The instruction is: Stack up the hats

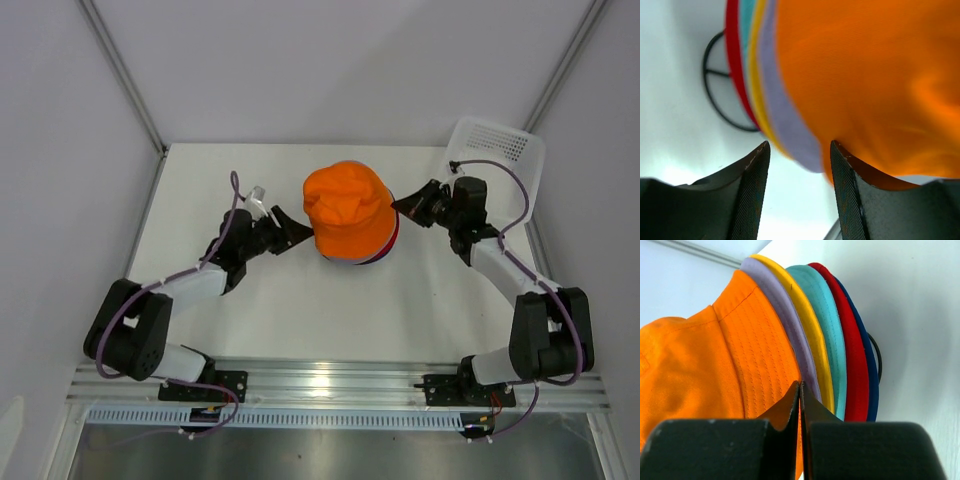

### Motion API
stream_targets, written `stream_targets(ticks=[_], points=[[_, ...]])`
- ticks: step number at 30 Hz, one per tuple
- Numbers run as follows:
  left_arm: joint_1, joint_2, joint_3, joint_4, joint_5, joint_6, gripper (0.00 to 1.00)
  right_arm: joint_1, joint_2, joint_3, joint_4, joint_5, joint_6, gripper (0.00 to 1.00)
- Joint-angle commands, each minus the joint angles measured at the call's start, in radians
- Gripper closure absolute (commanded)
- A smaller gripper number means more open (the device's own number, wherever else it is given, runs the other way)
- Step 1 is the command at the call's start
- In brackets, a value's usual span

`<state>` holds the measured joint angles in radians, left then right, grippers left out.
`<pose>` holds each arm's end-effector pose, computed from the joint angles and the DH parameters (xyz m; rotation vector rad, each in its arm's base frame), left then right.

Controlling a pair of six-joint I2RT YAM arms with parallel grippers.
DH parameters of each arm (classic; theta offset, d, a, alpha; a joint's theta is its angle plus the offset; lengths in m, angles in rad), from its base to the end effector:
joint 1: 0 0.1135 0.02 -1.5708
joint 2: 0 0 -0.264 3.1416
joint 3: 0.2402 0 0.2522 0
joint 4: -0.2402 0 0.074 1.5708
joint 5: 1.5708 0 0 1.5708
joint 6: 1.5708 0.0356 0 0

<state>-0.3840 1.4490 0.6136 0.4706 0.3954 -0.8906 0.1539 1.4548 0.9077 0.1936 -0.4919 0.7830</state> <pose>0.2698 -0.1238 0.1960 -0.2448 2.0968 -1.1935 0.3223 0.0670 0.2631 0.2873 2.0189 1.0820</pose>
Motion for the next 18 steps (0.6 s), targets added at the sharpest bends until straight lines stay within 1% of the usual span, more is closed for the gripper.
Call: stream_targets(ticks=[1,4,6,8,10,11,12,16,18], points=[[-0.003,-0.096,-0.020,0.053,-0.019,-0.077,0.45,0.026,-0.099,-0.062,-0.051,0.107,0.027,1.00],[-0.003,-0.176,-0.044,-0.001,-0.059,-0.093,0.46,0.052,-0.160,-0.117,-0.071,0.173,0.051,1.00],[-0.003,-0.243,-0.064,-0.078,-0.099,-0.094,0.47,0.079,-0.209,-0.147,-0.082,0.232,0.070,1.00],[-0.003,-0.306,-0.096,-0.105,-0.172,-0.105,0.46,0.099,-0.243,-0.183,-0.089,0.280,0.081,1.00],[-0.001,-0.337,-0.144,-0.052,-0.194,-0.146,0.45,0.127,-0.290,-0.207,-0.100,0.317,0.093,1.00],[-0.001,-0.343,-0.162,0.009,-0.187,-0.174,0.44,0.133,-0.306,-0.223,-0.106,0.352,0.099,1.00],[-0.003,-0.338,-0.166,0.032,-0.175,-0.186,0.45,0.139,-0.321,-0.230,-0.114,0.369,0.105,1.00],[-0.013,-0.276,-0.153,0.095,-0.138,-0.232,0.46,0.151,-0.376,-0.259,-0.135,0.403,0.137,1.00],[-0.016,-0.245,-0.166,0.166,-0.147,-0.293,0.47,0.157,-0.401,-0.276,-0.137,0.409,0.154,1.00]])
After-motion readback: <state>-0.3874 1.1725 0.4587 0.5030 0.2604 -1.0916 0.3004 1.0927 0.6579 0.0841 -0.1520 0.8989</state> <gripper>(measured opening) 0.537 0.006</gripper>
